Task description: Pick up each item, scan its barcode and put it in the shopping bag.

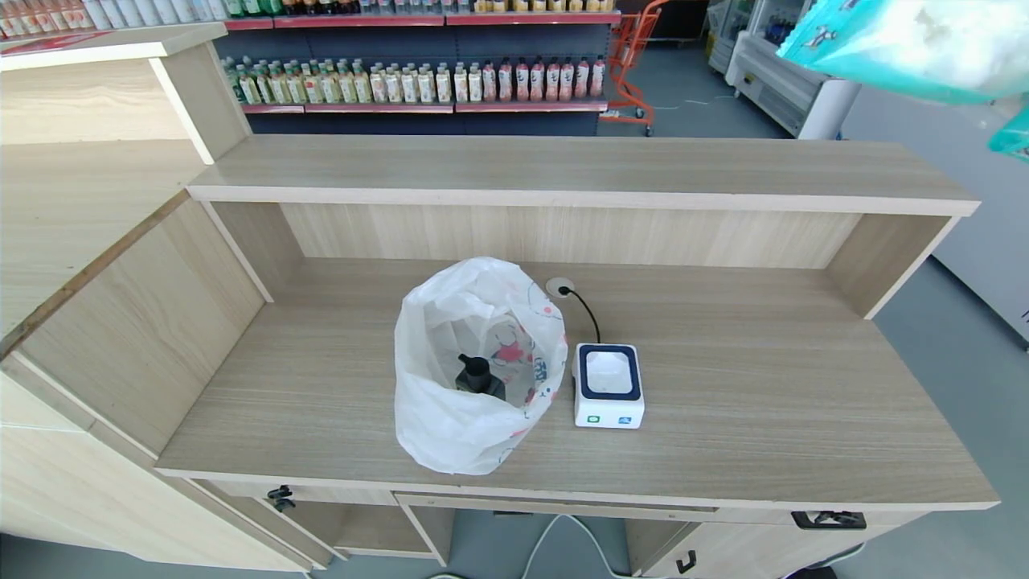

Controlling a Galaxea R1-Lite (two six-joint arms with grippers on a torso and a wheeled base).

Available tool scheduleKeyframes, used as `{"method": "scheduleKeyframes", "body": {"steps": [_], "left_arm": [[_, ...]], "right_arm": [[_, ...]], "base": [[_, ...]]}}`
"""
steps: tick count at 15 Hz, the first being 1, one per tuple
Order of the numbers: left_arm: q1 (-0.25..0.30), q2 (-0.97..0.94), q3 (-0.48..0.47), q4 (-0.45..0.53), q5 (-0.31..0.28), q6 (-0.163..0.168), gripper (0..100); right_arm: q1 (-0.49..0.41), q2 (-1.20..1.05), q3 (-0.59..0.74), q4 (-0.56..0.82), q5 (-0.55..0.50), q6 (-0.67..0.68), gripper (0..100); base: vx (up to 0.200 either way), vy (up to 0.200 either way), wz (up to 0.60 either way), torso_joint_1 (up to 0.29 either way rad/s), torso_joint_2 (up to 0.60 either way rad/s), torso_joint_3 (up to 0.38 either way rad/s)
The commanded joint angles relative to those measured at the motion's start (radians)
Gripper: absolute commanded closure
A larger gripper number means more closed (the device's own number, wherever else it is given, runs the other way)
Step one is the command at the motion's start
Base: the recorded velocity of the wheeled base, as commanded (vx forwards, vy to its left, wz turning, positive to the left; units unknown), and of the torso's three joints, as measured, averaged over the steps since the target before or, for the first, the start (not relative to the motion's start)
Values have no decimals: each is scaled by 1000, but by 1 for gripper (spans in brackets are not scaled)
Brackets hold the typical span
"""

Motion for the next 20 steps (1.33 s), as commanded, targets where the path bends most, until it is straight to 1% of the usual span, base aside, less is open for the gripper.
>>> {"method": "scheduleKeyframes", "body": {"steps": [1, 2, 3, 4, 5, 6, 7, 8, 9, 10, 11, 12, 13, 15, 16, 17, 20], "left_arm": [[0, 0, 0, 0, 0, -1, 0], [0, 0, 0, 0, 0, 1, 0], [0, 0, 0, 0, 0, 1, 0], [0, 0, 0, 0, 0, -1, 0], [0, 0, 0, 0, 0, -1, 0], [0, 0, 0, 0, 0, 1, 0], [0, 0, 0, 0, 0, -1, 0], [0, 0, 0, 0, 0, -1, 0], [0, 0, 0, 0, 0, 1, 0], [0, 0, 0, 0, 0, 1, 0], [0, 0, 0, 0, 0, 1, 0], [0, 0, 0, 0, 0, 1, 0], [0, 0, 0, 0, 0, -1, 0], [0, 0, 0, 0, 0, -1, 0], [0, 0, 0, 0, 0, 1, 0], [0, 0, 0, 0, 0, -1, 0], [0, 0, 0, 0, 0, 1, 0]], "right_arm": [[-175, 46, -42, 256, 259, 203, 100], [-253, 46, -67, 388, 442, 301, 100], [-333, 40, -91, 454, 569, 329, 100], [-421, 37, -94, 483, 640, 369, 100], [-494, 37, -100, 529, 733, 436, 100], [-573, 37, -117, 596, 851, 531, 100], [-649, 36, -134, 647, 899, 587, 100], [-705, 34, -136, 682, 942, 675, 100], [-731, 36, -127, 708, 1022, 832, 100], [-776, 36, -119, 731, 1078, 930, 100], [-836, 36, -110, 757, 1124, 956, 100], [-925, 42, -88, 800, 1189, 985, 100], [-983, 37, -64, 826, 1258, 999, 100], [-1067, 26, 31, 832, 1321, 1002, 100], [-1080, 26, 54, 828, 1322, 1001, 100], [-1109, 29, 105, 822, 1324, 999, 100], [-1136, 72, 171, 734, 1324, 998, 100]], "base": [[0, 0, 0, 0, 0, 0], [0, 0, 0, 0, 0, 0], [0, 0, 0, 0, 0, 0], [0, 0, 0, 0, 0, 0], [0, 0, 0, 0, 0, 0], [0, 0, 0, 0, 0, 0], [0, 0, 0, 0, 0, 0], [0, 0, 0, 0, 0, 0], [0, 0, 0, 0, 0, 0], [0, 0, 0, 0, 0, 0], [0, 0, 0, 0, 0, 0], [0, 0, 0, 0, 0, 0], [0, 0, 0, 0, 0, 0], [0, 0, 0, 0, 0, 0], [0, 0, 0, 0, 0, 0], [0, 0, 0, 0, 0, 0], [0, 0, 0, 0, 0, 0]]}}
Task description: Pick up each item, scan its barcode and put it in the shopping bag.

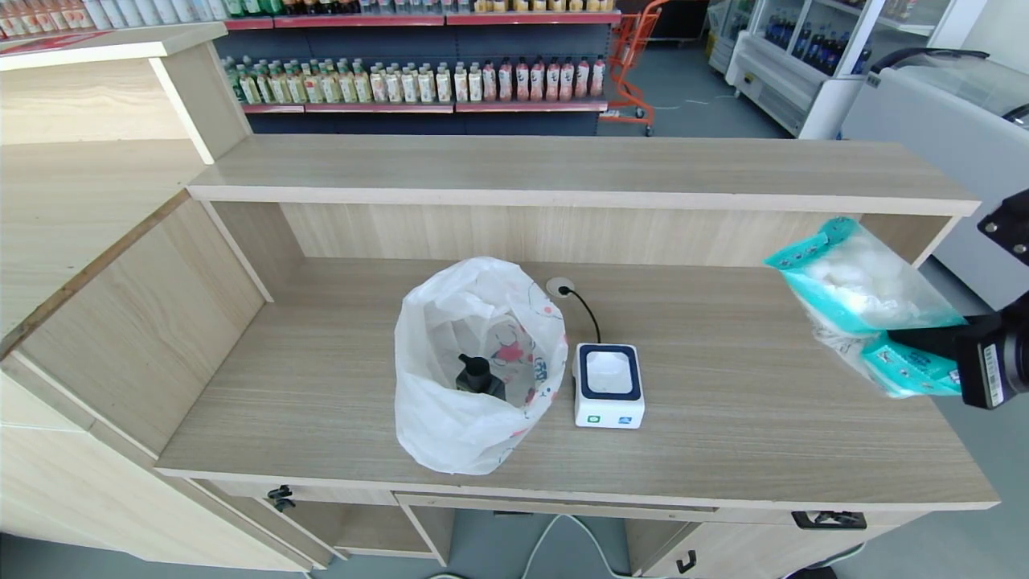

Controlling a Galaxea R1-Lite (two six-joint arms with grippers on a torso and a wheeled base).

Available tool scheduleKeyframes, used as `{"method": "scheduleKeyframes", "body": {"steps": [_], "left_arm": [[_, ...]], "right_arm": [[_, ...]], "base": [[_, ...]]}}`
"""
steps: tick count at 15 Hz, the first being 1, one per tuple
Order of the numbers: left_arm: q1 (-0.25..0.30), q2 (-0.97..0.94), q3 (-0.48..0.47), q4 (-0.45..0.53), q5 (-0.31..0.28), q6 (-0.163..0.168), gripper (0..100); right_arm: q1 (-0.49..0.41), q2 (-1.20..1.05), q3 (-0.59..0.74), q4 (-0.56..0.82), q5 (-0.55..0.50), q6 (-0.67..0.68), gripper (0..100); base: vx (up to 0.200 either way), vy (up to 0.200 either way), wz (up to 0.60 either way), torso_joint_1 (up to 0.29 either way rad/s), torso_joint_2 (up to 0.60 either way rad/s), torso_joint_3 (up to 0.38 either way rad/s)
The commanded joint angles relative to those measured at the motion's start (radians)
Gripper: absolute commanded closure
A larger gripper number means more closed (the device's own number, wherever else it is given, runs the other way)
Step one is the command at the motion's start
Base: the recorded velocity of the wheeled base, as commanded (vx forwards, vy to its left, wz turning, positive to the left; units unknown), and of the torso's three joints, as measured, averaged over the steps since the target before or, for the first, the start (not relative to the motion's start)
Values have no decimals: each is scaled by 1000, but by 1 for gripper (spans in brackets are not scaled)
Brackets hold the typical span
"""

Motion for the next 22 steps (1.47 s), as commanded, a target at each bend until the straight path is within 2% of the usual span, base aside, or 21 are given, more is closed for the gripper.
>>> {"method": "scheduleKeyframes", "body": {"steps": [1, 3, 10, 13, 15, 18, 22], "left_arm": [[0, 0, 0, 0, 0, 0, 0], [0, 0, 0, 0, 0, 0, 0], [0, 0, 0, 0, 0, 0, 0], [0, 0, 0, 0, 0, 0, 0], [0, 0, 0, 0, 0, 0, 0], [0, 0, 0, 0, 0, 0, 0], [0, 0, 0, 0, 0, 1, 0]], "right_arm": [[-17, 39, 29, -41, 1, -1, 100], [-17, 60, 26, -78, 7, 4, 100], [-21, 82, 58, -76, 19, -7, 100], [-82, 85, 84, -81, 17, -128, 100], [-106, 85, 114, -81, 17, -149, 100], [-208, 118, 154, -99, 17, -243, 100], [-257, 154, 250, -188, 53, -268, 100]], "base": [[0, 0, 0, 0, 0, 0], [0, 0, 300, 4, 1, 4], [0, 0, 600, 4, 4, 0], [0, 0, 0, 0, 0, 0], [0, 0, 0, 0, 0, 0], [0, 0, 0, 0, 0, 0], [0, 0, 0, 0, 0, 0]]}}
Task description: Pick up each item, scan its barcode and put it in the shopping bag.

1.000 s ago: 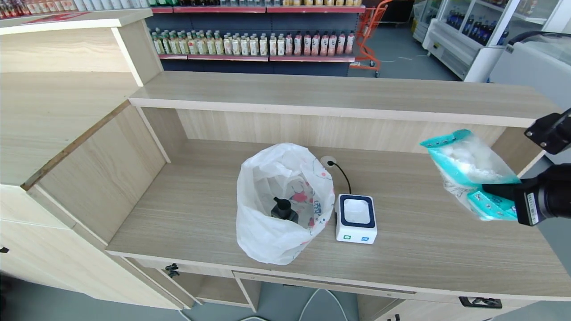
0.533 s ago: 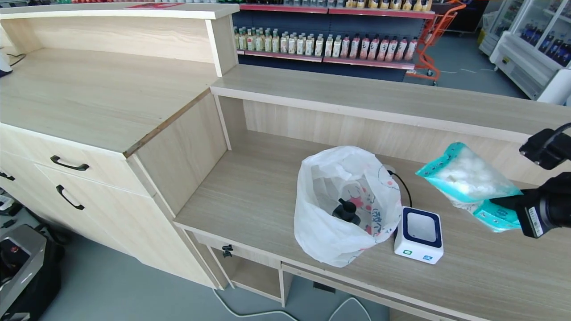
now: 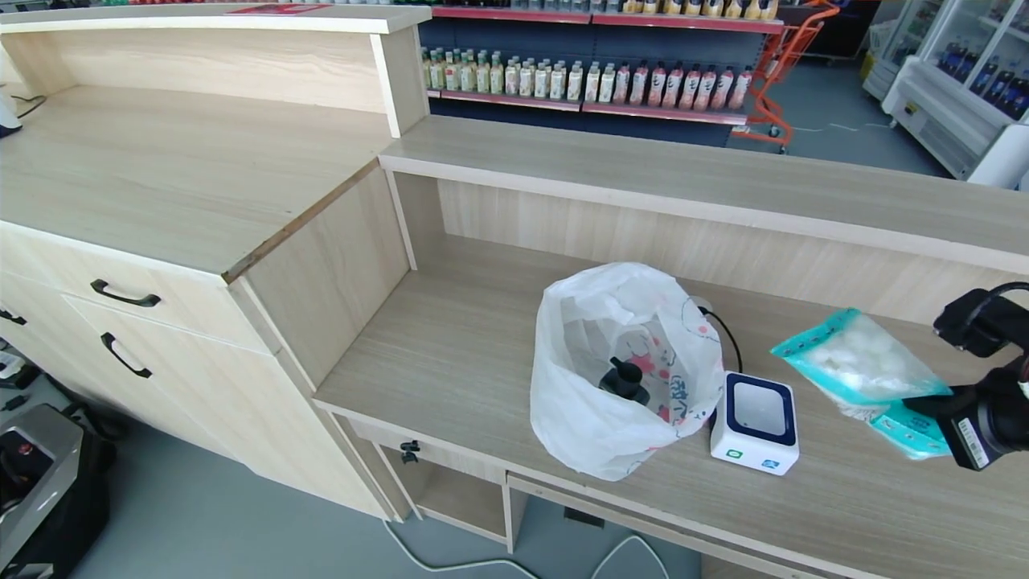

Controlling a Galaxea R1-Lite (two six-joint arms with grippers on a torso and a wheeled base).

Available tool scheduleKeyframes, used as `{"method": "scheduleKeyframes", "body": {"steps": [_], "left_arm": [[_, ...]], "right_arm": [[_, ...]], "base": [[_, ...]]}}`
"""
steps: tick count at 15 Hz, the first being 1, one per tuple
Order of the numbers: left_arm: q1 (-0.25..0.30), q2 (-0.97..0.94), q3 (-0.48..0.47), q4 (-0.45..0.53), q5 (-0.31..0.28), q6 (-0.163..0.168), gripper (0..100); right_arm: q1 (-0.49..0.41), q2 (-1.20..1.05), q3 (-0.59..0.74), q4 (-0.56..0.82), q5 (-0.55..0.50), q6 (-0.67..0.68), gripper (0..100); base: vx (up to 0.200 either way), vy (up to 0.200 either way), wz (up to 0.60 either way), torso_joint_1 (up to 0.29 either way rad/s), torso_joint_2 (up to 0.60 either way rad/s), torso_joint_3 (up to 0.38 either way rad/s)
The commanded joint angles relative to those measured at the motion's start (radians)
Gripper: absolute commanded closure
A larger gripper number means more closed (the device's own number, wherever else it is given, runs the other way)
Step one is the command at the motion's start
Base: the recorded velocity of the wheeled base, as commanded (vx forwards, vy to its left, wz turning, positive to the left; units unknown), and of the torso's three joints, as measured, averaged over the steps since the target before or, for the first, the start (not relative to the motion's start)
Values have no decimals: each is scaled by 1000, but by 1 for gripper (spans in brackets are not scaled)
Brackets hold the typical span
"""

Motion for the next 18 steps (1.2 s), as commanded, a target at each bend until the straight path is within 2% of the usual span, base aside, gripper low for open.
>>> {"method": "scheduleKeyframes", "body": {"steps": [1, 3, 9, 11, 18], "left_arm": [[1, 0, 0, 0, 0, -1, 0], [1, 0, 0, 0, 0, -1, 0], [1, 0, 0, 0, 0, -1, 0], [1, 0, 0, 0, 0, -1, 0], [1, 0, 0, 0, 0, -1, 0]], "right_arm": [[-36, 29, 39, -4, 37, -37, 100], [-57, 44, 51, -4, 96, -89, 100], [-59, 70, 79, 2, 129, -154, 100], [-60, 95, 88, 13, 182, -194, 100], [-71, 168, 79, 10, 192, -231, 100]], "base": [[0, 0, 0, 0, 0, 0], [0, 0, 0, 0, 0, 0], [0, 0, 0, 0, 0, 0], [0, 0, 0, 0, 0, 0], [0, 0, 0, 0, 0, 0]]}}
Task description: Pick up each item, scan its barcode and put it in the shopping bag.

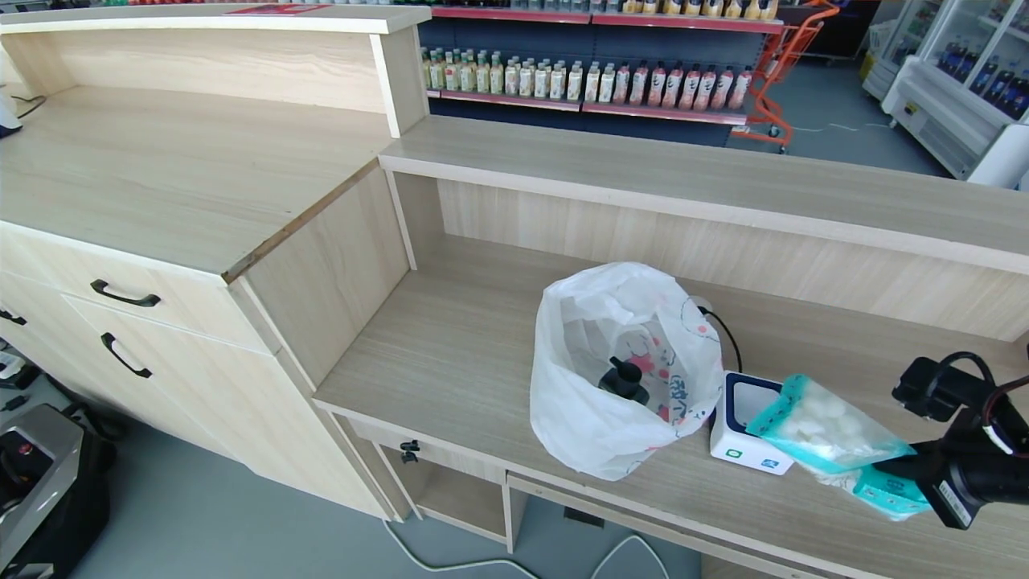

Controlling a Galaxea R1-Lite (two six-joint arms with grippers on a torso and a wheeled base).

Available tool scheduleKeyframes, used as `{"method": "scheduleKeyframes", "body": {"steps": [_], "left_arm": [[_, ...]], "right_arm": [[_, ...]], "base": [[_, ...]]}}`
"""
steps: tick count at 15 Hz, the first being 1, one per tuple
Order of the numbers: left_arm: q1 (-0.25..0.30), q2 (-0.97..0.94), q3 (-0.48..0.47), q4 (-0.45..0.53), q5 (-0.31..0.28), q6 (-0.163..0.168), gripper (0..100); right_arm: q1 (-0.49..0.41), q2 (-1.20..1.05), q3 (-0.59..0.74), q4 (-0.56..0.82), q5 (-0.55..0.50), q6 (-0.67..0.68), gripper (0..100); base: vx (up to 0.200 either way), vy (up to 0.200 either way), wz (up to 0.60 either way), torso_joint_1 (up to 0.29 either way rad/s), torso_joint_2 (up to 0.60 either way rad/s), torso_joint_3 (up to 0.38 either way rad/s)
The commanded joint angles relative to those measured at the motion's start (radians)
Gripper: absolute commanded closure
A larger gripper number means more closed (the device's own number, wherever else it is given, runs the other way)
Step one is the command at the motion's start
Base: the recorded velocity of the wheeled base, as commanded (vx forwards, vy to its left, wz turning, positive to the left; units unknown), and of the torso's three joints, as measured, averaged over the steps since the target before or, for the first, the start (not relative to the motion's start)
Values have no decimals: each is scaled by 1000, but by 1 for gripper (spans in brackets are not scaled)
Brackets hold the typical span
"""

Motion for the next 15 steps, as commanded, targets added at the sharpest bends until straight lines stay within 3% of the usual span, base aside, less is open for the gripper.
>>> {"method": "scheduleKeyframes", "body": {"steps": [1, 7, 15], "left_arm": [[0, 0, 0, 0, -1, -1, 0], [0, 0, 0, 0, 0, 1, 0], [0, 0, 0, 0, 0, 1, 0]], "right_arm": [[-2, 32, -8, -1, 2, 1, 100], [6, 75, -35, -42, 76, 7, 100], [15, 179, -74, -112, 99, 21, 100]], "base": [[0, 0, 0, 0, 0, 0], [0, 0, 0, 0, 0, 0], [0, 0, 0, 0, 0, 0]]}}
